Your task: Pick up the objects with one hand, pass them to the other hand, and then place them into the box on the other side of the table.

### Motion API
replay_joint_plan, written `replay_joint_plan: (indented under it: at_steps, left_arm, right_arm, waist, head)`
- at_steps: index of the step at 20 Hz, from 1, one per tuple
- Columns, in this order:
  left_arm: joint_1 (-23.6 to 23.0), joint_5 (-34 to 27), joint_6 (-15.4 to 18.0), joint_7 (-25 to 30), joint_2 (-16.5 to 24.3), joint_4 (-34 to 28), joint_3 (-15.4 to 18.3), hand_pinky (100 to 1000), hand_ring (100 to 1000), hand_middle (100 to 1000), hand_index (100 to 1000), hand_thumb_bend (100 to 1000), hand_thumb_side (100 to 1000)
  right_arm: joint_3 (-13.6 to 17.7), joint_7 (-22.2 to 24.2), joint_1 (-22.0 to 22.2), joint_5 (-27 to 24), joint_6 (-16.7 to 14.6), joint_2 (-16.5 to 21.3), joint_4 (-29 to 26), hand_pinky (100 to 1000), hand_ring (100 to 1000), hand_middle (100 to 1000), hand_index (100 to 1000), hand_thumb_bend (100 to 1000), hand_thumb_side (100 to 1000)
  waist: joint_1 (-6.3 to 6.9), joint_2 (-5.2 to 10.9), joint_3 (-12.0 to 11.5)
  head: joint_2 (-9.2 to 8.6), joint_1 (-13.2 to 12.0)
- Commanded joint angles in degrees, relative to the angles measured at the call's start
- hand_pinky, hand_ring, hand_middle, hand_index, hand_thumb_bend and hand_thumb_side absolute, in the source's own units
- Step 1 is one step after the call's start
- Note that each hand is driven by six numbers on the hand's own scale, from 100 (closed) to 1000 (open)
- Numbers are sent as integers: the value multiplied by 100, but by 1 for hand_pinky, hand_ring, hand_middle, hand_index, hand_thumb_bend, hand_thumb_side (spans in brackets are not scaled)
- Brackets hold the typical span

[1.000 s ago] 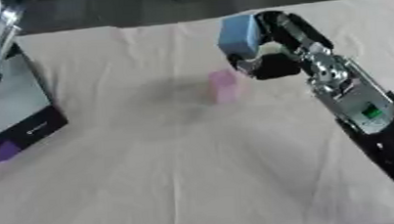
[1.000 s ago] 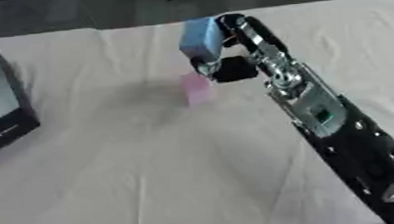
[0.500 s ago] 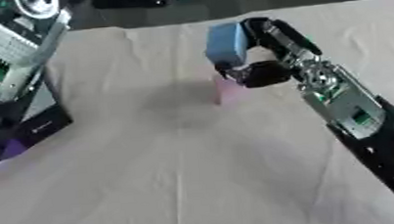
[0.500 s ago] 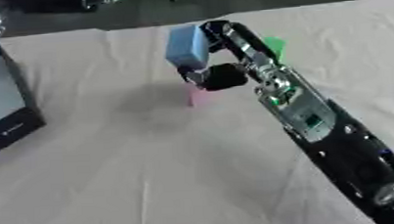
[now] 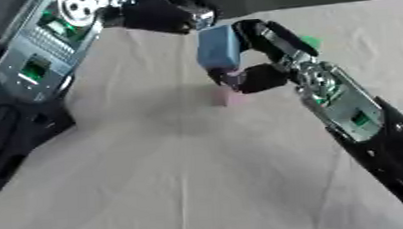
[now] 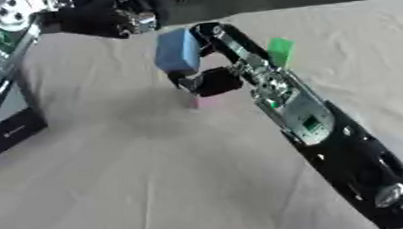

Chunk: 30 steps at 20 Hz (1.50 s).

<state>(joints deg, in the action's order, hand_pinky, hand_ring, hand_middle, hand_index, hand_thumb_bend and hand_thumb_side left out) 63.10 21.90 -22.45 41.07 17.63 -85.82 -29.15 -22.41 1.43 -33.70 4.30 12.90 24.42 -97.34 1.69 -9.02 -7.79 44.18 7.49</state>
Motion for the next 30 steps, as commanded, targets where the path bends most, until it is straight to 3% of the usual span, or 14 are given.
replay_joint_plan:
  at_steps: [1,5,7,10,13,17,22,30]
  left_arm:
    - [140,215,129,441,20,51,68,893,858,843,846,183,711]
    - [95,502,464,1025,-7,117,180,903,862,826,844,299,682]
    - [60,555,598,1074,-20,137,226,911,866,822,839,383,724]
    - [18,493,769,1088,-24,122,285,917,869,813,832,535,709]
    - [-7,442,920,1089,4,114,275,920,873,812,836,606,692]
    - [-41,730,999,1089,2,56,342,924,880,820,850,525,569]
    - [-58,1337,991,980,-20,-302,405,922,883,811,845,513,401]
    - [-111,1537,923,752,-84,-437,329,924,886,805,843,525,358]
  right_arm:
    - [2,50,-106,-10,14,31,-120,762,726,553,549,127,100]
    - [-14,73,-117,-10,34,22,-122,762,726,553,549,123,100]
    - [-15,72,-122,-21,42,19,-119,762,726,552,548,122,100]
    - [-20,71,-123,-32,54,13,-110,762,726,552,548,122,100]
    - [-29,74,-127,-49,61,-2,-100,761,725,552,547,119,100]
    - [-50,112,-142,-80,52,-9,-165,761,724,550,545,117,100]
    - [-86,195,-147,-119,71,-31,-232,760,722,548,544,113,100]
    - [-138,253,-151,-143,130,-48,-317,753,717,542,538,139,100]
  waist:
    - [17,182,10]
    - [26,176,12]
    - [24,174,13]
    - [21,170,8]
    - [20,164,3]
    - [12,155,3]
    - [10,140,-1]
    - [4,133,-1]
  head:
    - [-7,21]
    - [-7,58]
    - [-7,81]
    - [-7,116]
    - [-7,151]
    - [-7,175]
    - [-7,185]
    - [-7,179]
